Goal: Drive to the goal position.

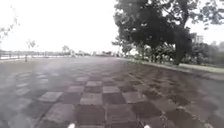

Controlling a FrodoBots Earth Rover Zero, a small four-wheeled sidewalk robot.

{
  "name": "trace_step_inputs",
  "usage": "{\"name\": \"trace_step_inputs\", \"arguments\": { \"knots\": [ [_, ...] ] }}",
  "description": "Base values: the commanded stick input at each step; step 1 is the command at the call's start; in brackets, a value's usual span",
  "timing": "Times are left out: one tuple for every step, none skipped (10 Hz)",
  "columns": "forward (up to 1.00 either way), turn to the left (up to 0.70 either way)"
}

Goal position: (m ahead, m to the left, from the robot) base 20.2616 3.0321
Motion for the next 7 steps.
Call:
{"name": "trace_step_inputs", "arguments": {
  "knots": [
    [0.85, 0.01],
    [0.85, 0.01],
    [0.85, 0.01],
    [0.85, 0.01],
    [0.85, 0.01],
    [0.85, 0.01],
    [0.85, 0.01]
  ]
}}
